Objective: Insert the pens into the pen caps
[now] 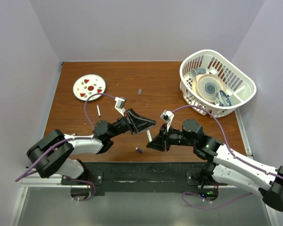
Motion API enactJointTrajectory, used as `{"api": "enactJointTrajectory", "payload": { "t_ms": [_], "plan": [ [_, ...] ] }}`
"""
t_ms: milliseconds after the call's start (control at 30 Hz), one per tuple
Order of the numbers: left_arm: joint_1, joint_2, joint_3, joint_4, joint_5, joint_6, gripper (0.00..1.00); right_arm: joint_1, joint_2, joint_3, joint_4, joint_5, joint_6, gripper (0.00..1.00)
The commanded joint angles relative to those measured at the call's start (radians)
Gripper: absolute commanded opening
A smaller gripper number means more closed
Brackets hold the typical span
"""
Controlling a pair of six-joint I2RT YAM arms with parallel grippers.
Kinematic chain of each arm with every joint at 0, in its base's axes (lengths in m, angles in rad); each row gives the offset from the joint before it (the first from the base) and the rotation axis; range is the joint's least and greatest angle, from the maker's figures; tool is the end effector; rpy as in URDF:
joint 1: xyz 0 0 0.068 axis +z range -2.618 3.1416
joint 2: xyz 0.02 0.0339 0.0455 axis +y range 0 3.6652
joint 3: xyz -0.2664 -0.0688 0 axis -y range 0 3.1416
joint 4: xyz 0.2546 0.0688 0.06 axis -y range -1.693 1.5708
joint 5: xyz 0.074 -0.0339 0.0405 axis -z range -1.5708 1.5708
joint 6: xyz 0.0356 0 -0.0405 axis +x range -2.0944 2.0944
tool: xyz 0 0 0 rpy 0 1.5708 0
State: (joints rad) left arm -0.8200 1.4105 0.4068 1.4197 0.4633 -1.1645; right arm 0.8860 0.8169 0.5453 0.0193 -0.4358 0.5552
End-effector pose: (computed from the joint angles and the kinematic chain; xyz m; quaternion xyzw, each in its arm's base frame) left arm 0.1669 -0.2022 0.2367 0.0985 0.5564 -0.7513 0.3410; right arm 0.1161 0.1659 0.2707 -0.2577 0.7394 0.5230 0.3366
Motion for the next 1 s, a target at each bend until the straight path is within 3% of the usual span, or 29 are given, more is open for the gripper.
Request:
{"api": "enactJointTrajectory", "payload": {
  "t_ms": [0, 300, 533, 800, 967],
  "plan": [
    [-0.145, 0.016, -0.060, 0.188, 0.235, 0.017, 0.00, -0.030, -0.024, 0.183, 0.289, 0.261, -0.044, 0.00],
    [-0.218, 0.024, -0.060, 0.170, 0.229, 0.086, 0.00, -0.042, -0.013, 0.278, 0.268, 0.269, -0.055, 0.00],
    [-0.238, 0.053, -0.083, 0.314, 0.268, 0.035, 0.00, -0.064, 0.005, 0.335, 0.274, 0.218, -0.052, 0.00],
    [-0.240, -0.132, -0.117, 0.040, 0.233, 0.170, 0.00, -0.084, 0.004, 0.370, 0.263, 0.151, -0.040, 0.00],
    [-0.266, -0.159, -0.111, 0.030, 0.235, 0.186, 0.00, -0.088, 0.034, 0.375, 0.329, 0.100, 0.001, 0.00]
  ]
}}
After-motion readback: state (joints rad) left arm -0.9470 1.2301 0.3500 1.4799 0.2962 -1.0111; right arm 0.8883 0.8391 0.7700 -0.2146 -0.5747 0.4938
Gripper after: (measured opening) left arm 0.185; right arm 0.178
